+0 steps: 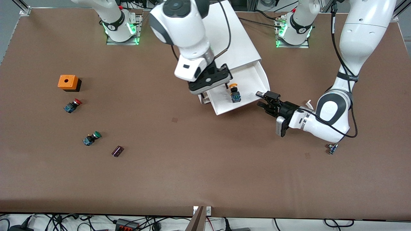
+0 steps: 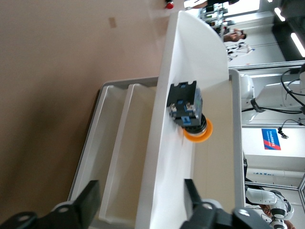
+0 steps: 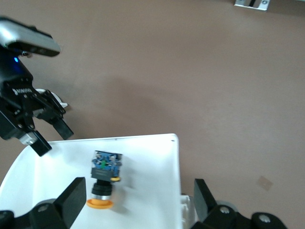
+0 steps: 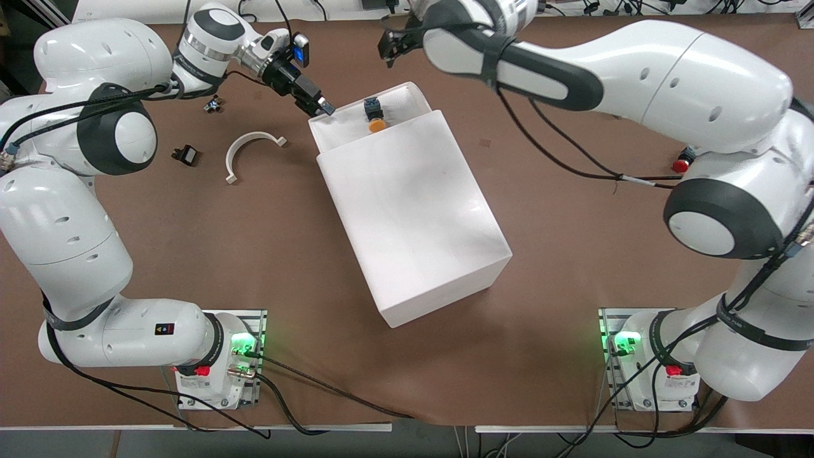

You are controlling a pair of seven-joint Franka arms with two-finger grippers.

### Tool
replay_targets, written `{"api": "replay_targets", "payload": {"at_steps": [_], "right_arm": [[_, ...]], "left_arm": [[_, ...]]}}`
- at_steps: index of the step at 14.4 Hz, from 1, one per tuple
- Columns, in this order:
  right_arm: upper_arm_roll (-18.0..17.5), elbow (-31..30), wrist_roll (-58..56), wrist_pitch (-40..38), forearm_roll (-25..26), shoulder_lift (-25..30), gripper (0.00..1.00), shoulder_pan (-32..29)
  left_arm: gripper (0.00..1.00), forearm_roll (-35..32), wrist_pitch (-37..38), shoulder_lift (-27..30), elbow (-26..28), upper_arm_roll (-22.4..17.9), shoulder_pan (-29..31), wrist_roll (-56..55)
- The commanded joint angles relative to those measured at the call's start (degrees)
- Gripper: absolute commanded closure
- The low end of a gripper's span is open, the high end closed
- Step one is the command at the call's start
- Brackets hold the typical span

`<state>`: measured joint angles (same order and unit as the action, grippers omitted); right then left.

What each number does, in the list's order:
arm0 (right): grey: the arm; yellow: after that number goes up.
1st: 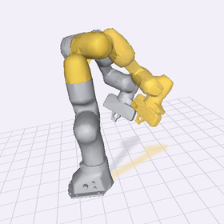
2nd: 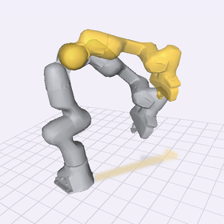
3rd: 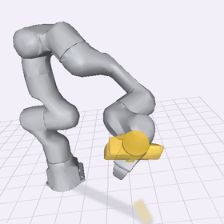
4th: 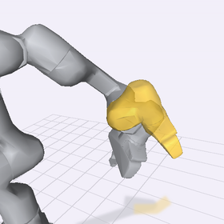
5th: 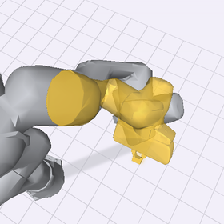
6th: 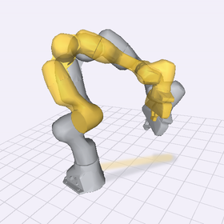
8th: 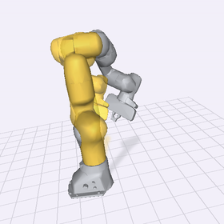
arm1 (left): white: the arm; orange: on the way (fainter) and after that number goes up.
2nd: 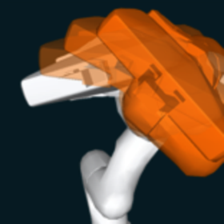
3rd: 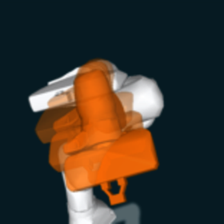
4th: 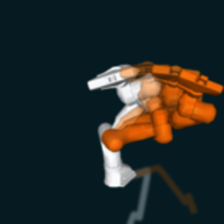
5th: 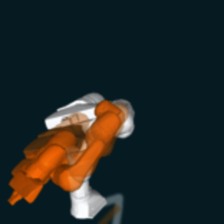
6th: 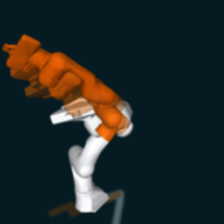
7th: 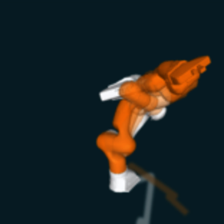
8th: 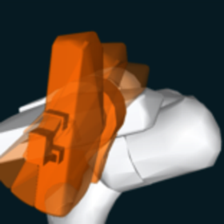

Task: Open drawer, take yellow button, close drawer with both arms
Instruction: 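Reach the right gripper into the drawer while the left gripper withdraws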

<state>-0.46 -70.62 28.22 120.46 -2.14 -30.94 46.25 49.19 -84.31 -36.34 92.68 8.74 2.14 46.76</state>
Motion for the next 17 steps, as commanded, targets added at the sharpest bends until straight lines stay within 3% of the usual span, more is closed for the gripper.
{"api": "replay_targets", "payload": {"at_steps": [1,5,10,13,17], "right_arm": [[0.8,5.9,4.0,-0.4,3.0,-5.2,0.0,2.8],[0.9,9.4,4.1,0.2,3.6,-9.7,0.0,4.4],[0.9,10.2,4.7,0.6,3.8,-12.0,0.0,6.0],[0.9,10.2,4.7,0.6,3.7,-12.7,0.08,6.2],[0.8,10.2,4.7,2.0,3.7,-14.2,0.12,6.2]], "left_arm": [[0.0,-7.4,4.1,1.2,-5.1,0.1,0.9,-6.9],[0.0,-19.5,9.0,1.9,-13.6,0.2,1.6,-17.9],[0.0,-33.7,9.1,7.1,-14.4,1.4,0.2,-33.0],[0.0,-40.7,8.9,8.0,-15.3,1.4,-0.1,-34.7],[0.0,-45.6,8.4,5.4,-21.3,0.7,-0.5,-34.5]]}}
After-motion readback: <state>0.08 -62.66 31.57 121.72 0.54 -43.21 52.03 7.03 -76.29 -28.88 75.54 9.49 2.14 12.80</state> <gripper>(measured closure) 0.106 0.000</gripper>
